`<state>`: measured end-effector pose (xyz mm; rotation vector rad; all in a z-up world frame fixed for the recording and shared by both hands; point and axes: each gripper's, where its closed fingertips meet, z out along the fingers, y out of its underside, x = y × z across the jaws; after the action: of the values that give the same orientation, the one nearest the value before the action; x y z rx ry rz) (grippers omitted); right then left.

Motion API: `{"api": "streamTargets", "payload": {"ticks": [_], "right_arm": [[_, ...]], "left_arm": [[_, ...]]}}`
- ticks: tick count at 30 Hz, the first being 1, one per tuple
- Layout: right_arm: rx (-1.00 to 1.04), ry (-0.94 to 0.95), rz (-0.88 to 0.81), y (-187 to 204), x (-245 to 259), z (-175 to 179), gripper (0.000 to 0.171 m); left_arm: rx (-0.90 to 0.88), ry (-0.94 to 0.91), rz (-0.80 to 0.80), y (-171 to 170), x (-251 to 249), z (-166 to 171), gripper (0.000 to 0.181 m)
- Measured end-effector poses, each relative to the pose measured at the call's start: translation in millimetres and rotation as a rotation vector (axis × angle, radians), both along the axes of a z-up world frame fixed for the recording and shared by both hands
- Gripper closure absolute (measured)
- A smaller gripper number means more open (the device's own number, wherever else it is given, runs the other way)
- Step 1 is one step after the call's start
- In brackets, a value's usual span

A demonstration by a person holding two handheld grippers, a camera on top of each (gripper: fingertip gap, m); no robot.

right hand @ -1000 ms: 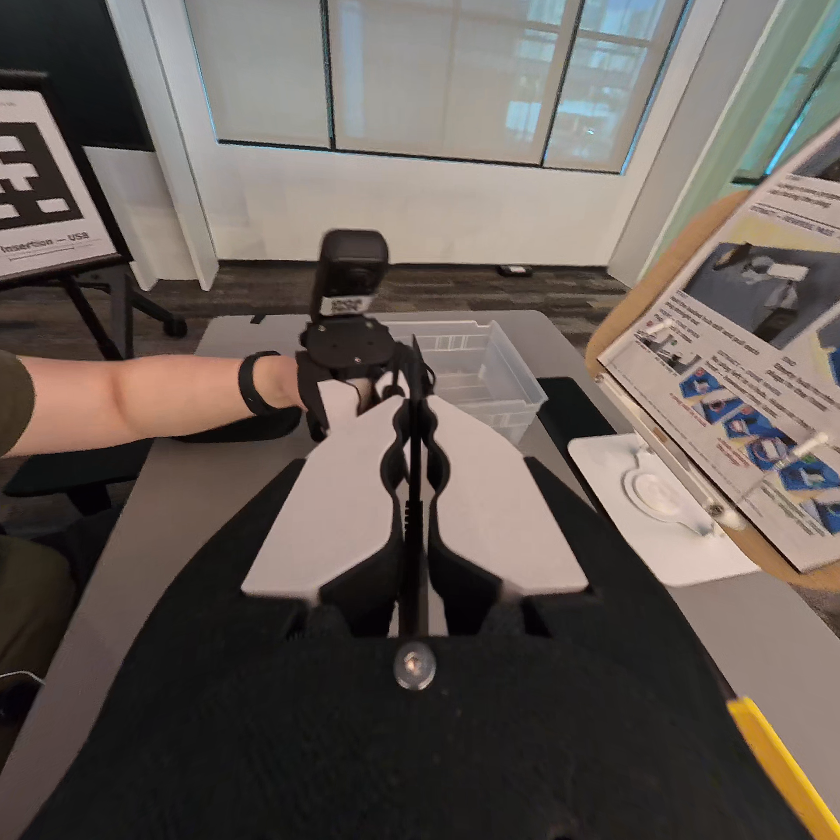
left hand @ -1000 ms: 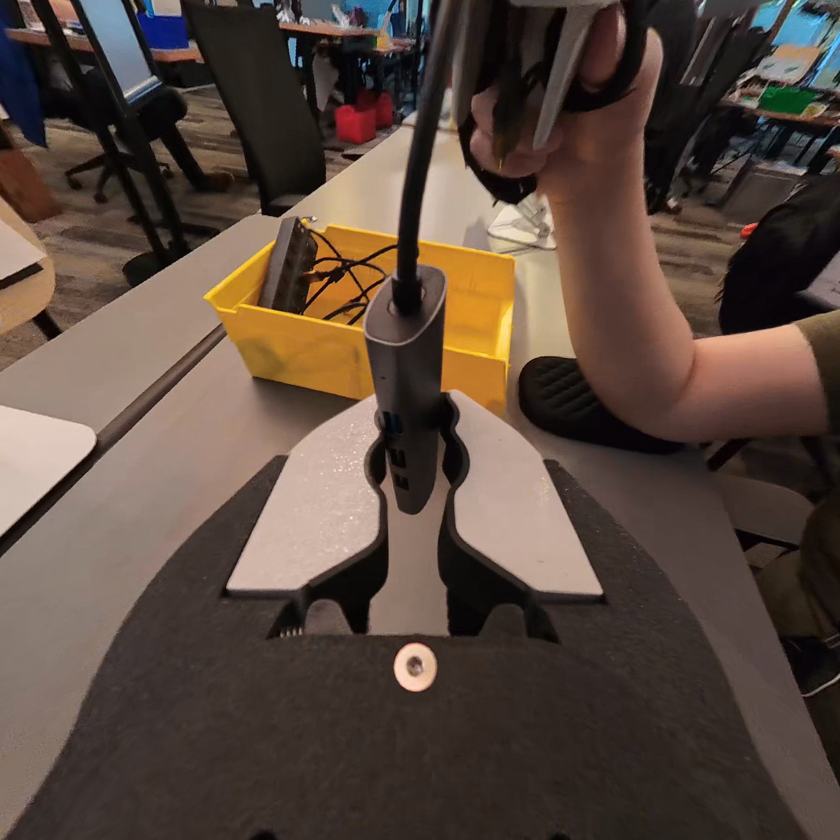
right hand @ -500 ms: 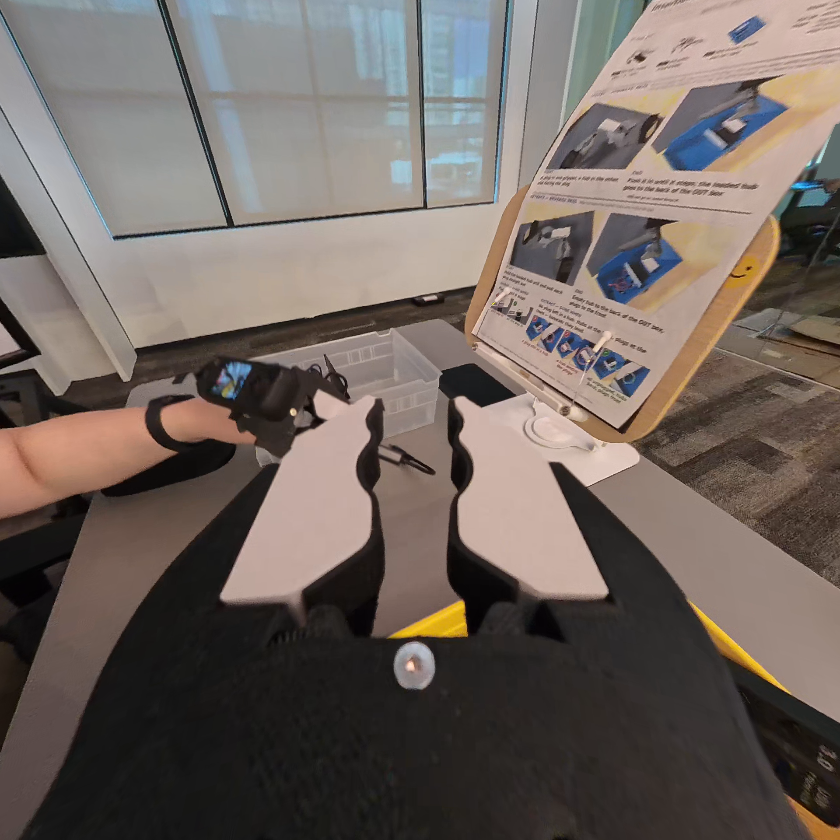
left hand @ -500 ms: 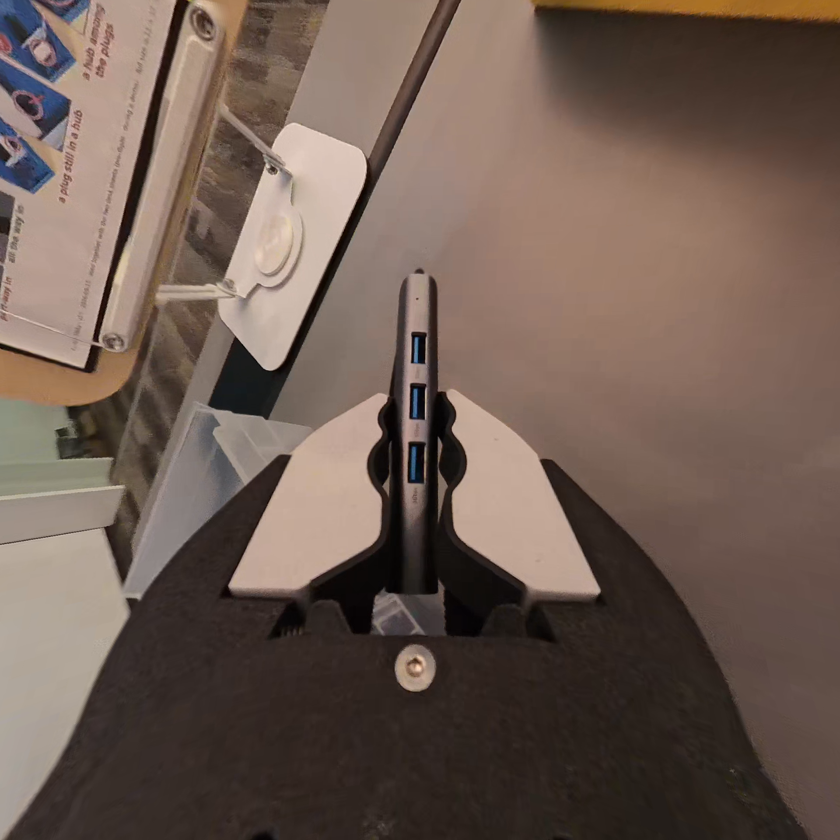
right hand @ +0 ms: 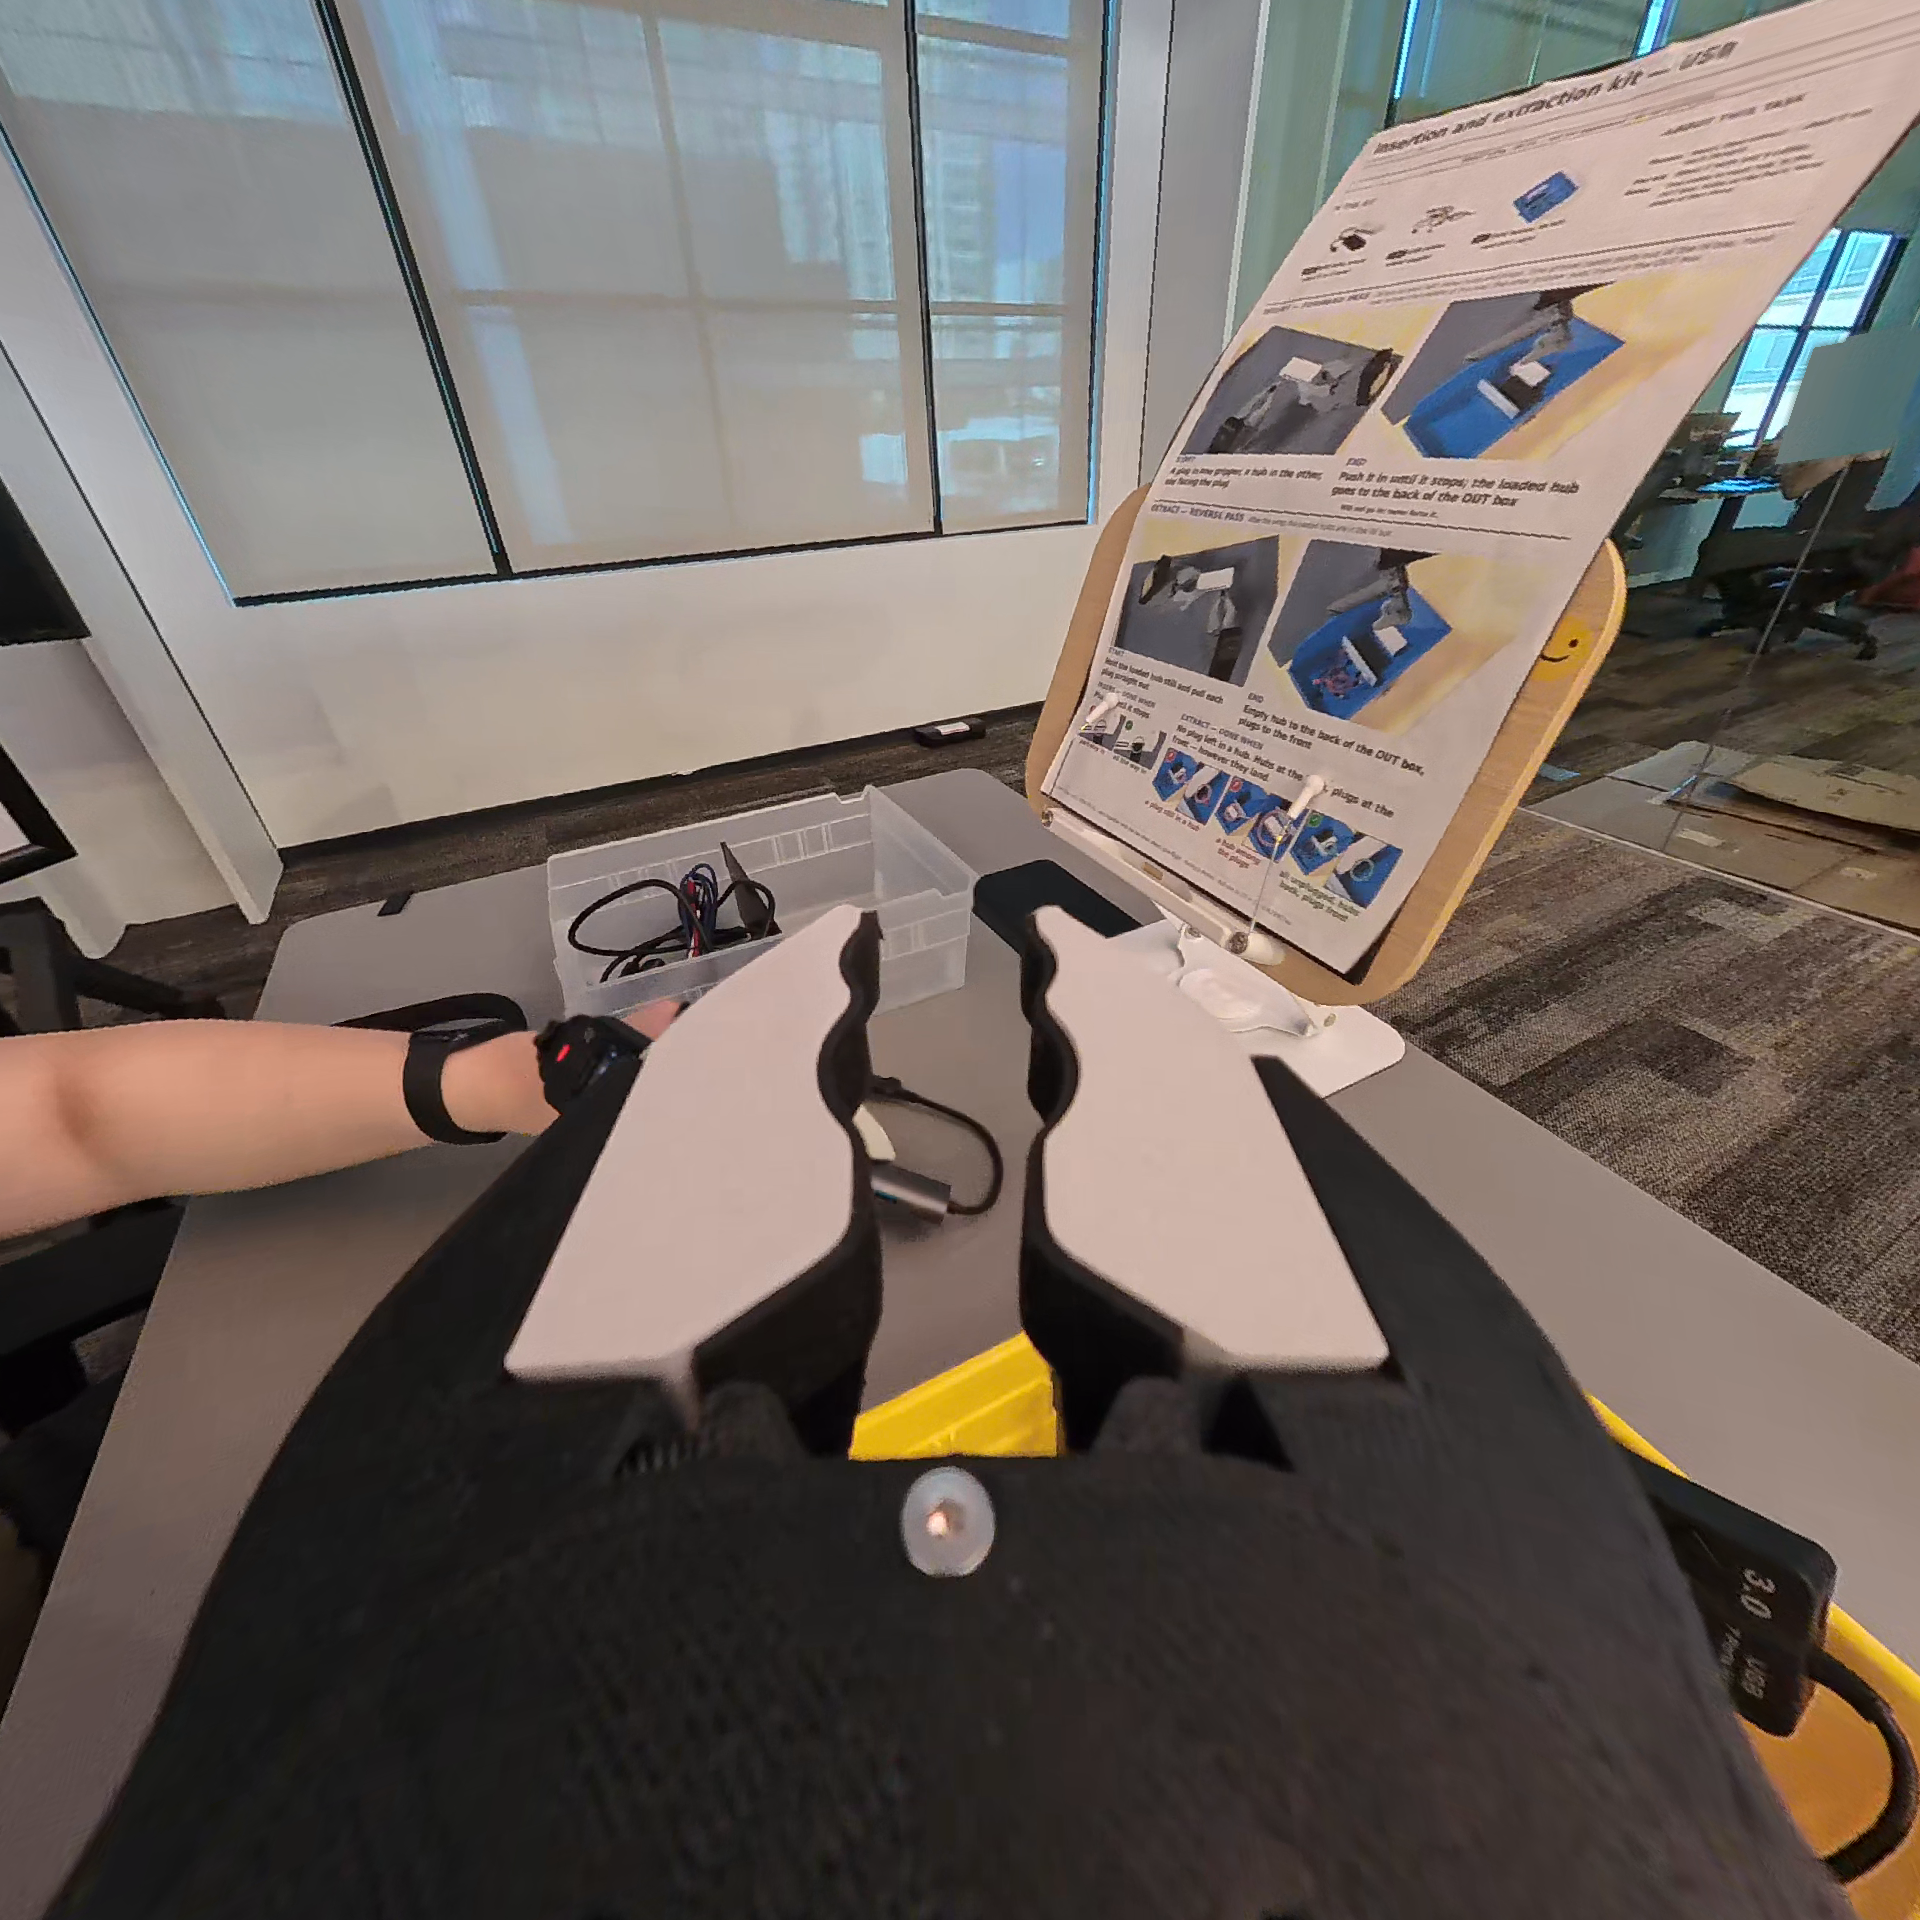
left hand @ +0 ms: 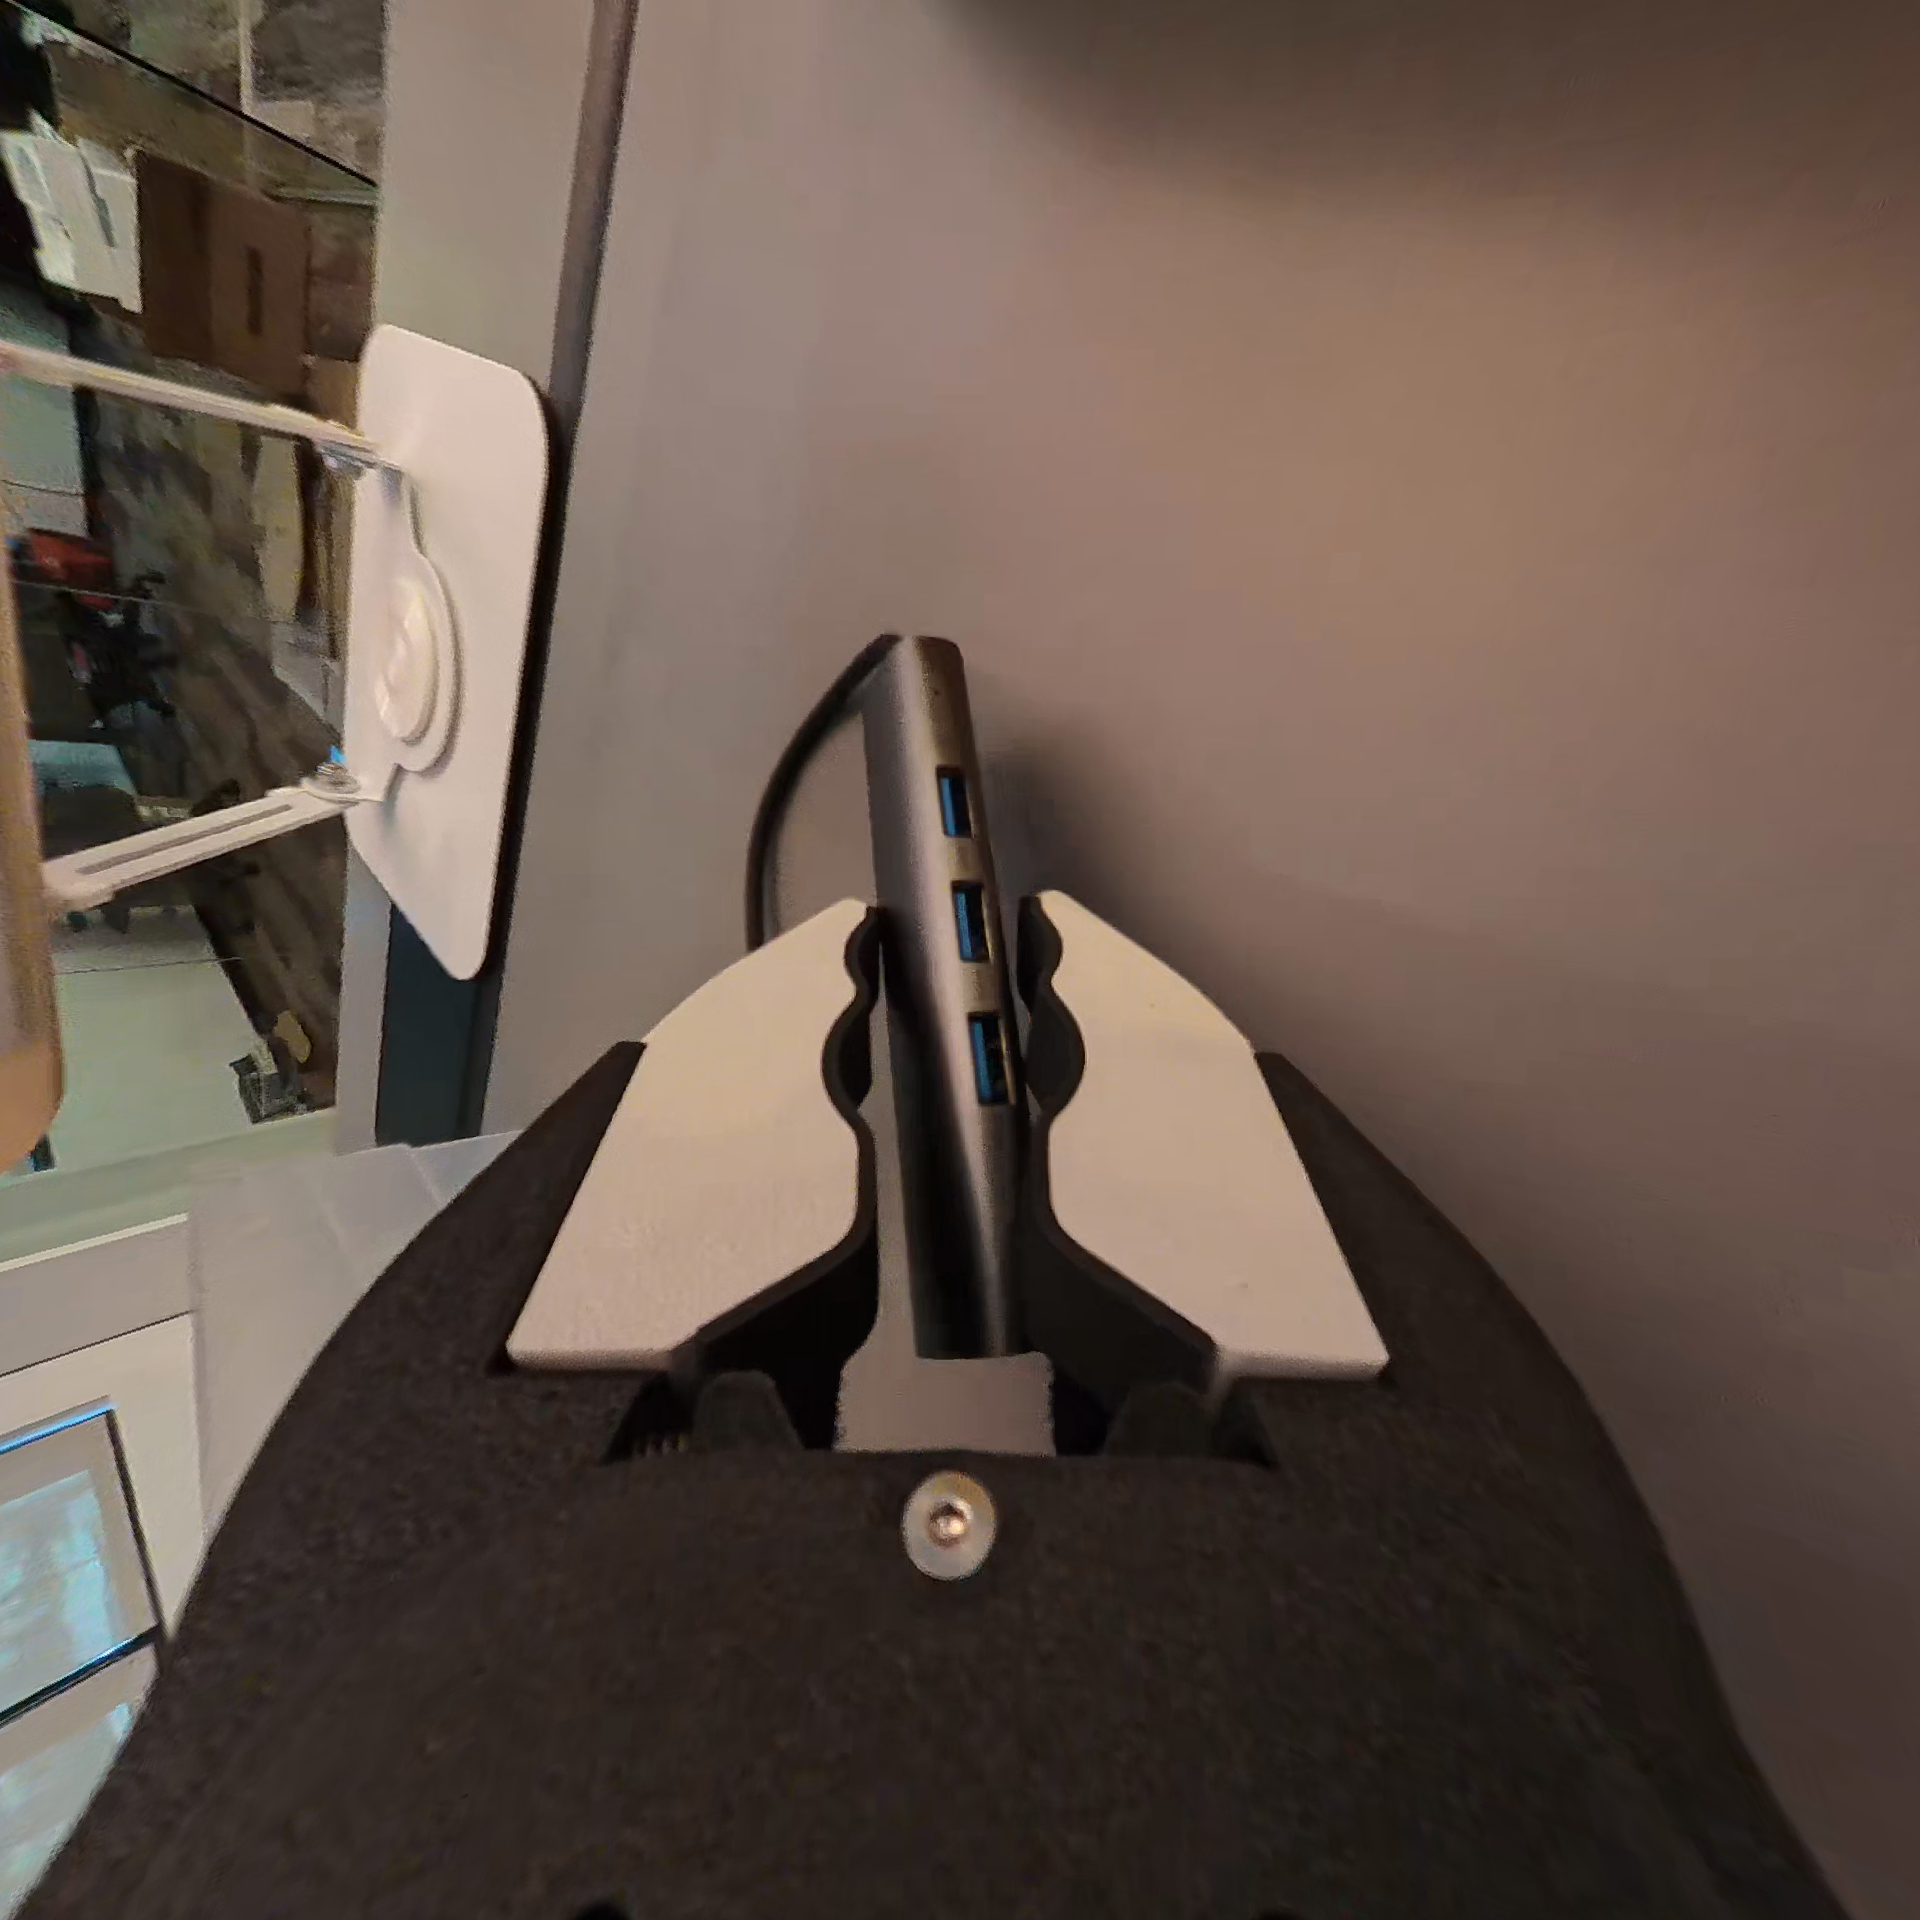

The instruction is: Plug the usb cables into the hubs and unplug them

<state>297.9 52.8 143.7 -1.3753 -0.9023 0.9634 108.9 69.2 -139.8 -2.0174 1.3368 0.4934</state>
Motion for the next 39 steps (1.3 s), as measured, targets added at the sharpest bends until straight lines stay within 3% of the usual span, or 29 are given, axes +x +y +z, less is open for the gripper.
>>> {"api": "streamTargets", "payload": {"ticks": [6, 13, 16, 21, 25, 29, 31, 34, 39], "right_arm": [[0.005, -0.006, -0.006, 0, 1, 0, 0.145], [-0.021, -0.008, -0.027, 5, 8, -5, 0.145], [-0.028, -0.01, -0.031, 6, 10, -6, 0.145], [-0.023, 0.0, -0.047, 7, 13, -5, 0.145], [-0.034, -0.036, -0.072, 12, 15, -13, 0.145], [-0.043, -0.062, -0.107, 17, 23, -20, 0.145], [-0.055, -0.054, -0.117, 20, 28, -22, 0.145], [-0.08, -0.04, -0.134, 24, 35, -26, 0.145], [-0.105, -0.045, -0.163, 29, 42, -32, 0.145]], "left_arm": [[-0.083, 0.019, 0.012, -2, -3, -13, 0.152], [-0.164, -0.16, 0.026, -11, 5, -3, 0.14], [-0.166, -0.354, 0.017, -24, 16, 22, 0.14], [0.039, -0.633, 0.029, -63, -7, 119, 0.135], [0.158, -0.506, 0.19, -96, -103, 161, 0.13], [0.244, -0.276, 0.369, -120, -210, 169, 0.133], [0.205, -0.171, 0.391, -123, -245, 159, 0.133], [0.082, -0.055, 0.381, -121, -275, 130, 0.133], [-0.008, -0.047, 0.294, -103, -279, 101, 0.138]]}}
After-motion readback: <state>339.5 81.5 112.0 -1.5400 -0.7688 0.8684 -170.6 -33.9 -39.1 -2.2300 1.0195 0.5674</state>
